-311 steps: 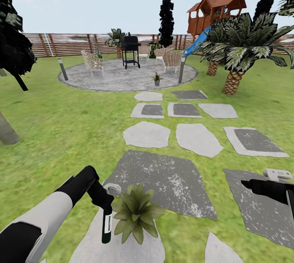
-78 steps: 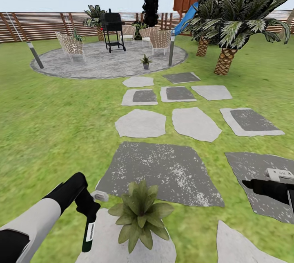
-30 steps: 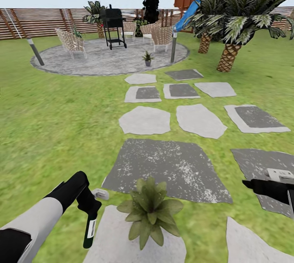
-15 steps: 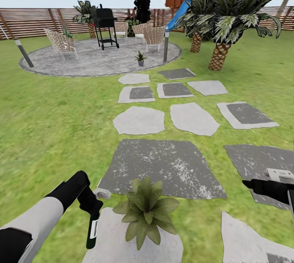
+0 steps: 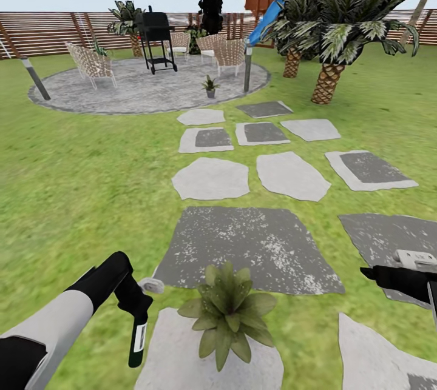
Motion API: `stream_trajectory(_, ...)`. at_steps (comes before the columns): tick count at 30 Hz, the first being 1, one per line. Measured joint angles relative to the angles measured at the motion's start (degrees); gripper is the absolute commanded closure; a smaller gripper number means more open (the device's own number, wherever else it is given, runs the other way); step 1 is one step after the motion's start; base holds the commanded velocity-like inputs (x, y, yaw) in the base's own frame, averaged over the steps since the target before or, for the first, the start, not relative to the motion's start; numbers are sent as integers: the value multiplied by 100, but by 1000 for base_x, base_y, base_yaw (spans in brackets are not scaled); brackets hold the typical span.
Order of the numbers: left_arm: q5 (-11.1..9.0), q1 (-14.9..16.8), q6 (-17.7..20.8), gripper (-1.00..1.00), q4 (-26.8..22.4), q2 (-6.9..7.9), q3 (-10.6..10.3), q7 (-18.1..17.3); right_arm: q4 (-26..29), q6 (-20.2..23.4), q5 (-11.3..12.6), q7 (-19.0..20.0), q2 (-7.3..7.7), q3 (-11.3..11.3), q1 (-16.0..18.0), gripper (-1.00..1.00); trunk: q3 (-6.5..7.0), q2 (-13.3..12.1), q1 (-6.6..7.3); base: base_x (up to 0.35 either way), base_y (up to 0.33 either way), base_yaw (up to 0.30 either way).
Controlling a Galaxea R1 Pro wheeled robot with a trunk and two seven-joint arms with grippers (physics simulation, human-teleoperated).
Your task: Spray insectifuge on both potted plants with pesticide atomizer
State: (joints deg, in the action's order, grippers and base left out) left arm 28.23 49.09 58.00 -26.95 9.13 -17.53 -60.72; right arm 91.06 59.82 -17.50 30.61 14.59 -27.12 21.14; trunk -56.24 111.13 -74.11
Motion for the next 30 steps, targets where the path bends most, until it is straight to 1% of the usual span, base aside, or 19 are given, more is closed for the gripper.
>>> stream_trajectory(12,29,2,-4,100,20,-33,-36,13,2,1,1,0,8,0,0,-100,0,0,0,0,6,0)
stream_trajectory(16,44,-6,-2,100,52,-33,-49,214,2,1,1,0,9,-1,0,-100,0,0,0,0,0,0)
stream_trajectory(20,34,-7,6,100,59,-35,-51,273,3,1,0,0,9,-3,0,-100,0,0,0,0,-5,0)
stream_trajectory(30,25,-7,-2,100,56,-46,-60,295,3,2,0,0,7,-4,0,-100,0,0,0,0,-148,0)
